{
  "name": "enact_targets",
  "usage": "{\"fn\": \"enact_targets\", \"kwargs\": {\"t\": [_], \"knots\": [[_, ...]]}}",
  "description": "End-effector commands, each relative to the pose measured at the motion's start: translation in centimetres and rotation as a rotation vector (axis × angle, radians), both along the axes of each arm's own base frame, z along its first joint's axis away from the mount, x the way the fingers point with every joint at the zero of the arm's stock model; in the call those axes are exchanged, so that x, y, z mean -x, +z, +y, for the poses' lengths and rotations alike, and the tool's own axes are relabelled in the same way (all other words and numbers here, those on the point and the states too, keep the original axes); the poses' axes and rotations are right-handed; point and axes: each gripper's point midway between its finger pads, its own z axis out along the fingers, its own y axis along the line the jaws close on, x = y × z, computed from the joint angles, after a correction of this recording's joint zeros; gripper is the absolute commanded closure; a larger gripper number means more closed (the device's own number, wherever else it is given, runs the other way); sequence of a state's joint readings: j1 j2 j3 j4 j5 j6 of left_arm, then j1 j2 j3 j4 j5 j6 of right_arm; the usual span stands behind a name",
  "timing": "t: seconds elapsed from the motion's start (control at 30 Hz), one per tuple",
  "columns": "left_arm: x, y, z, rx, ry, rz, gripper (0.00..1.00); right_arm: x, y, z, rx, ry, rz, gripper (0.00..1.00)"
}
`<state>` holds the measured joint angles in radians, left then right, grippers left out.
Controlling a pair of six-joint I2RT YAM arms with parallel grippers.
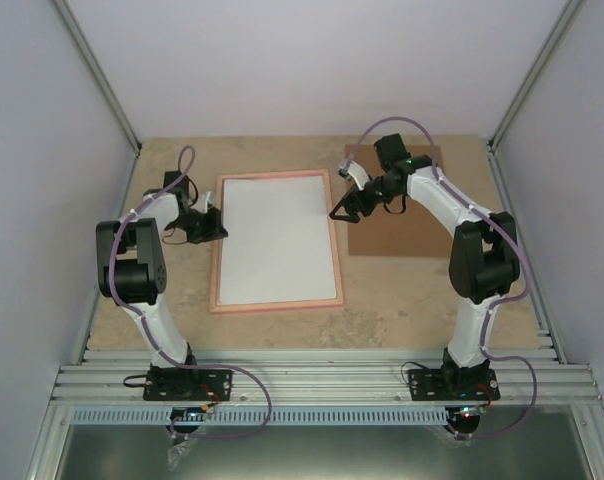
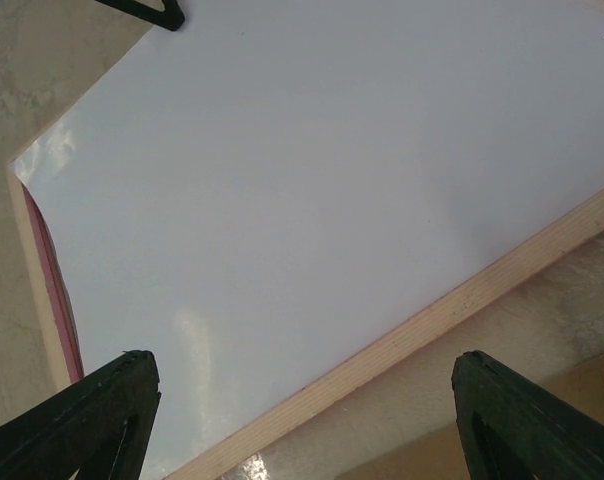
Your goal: Put the photo into the frame
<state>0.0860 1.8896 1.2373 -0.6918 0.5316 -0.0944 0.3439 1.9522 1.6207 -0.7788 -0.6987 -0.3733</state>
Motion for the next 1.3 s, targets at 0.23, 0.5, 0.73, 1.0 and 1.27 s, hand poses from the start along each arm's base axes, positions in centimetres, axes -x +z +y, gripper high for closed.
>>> {"fn": "enact_targets", "kwargs": {"t": [0.23, 0.5, 0.73, 1.0, 1.27], "knots": [[-1.2, 2.3, 1.4, -0.108, -0.013, -0.099, 0.8, 1.5, -2.1, 0.4, 0.052, 0.05, -0.018, 0.21], [-1.1, 5.3, 4.6, -0.342, -0.045, -0.226, 0.35, 3.9, -3.0, 0.9, 0.101, 0.125, -0.066, 0.25], [-2.1, 6.8, 3.9, -0.325, -0.097, -0.307, 0.34, 7.0, -4.9, 2.5, 0.126, 0.202, -0.054, 0.36], [-4.3, 10.7, -6.3, -0.165, -0.312, -0.5, 0.29, 1.8, -4.2, -1.8, 0.07, -0.016, 0.039, 0.32], [-5.7, 12.0, -21.8, 0.036, -0.489, -0.571, 0.27, -2.1, -3.9, -12.8, 0.026, -0.313, 0.114, 0.21]]}}
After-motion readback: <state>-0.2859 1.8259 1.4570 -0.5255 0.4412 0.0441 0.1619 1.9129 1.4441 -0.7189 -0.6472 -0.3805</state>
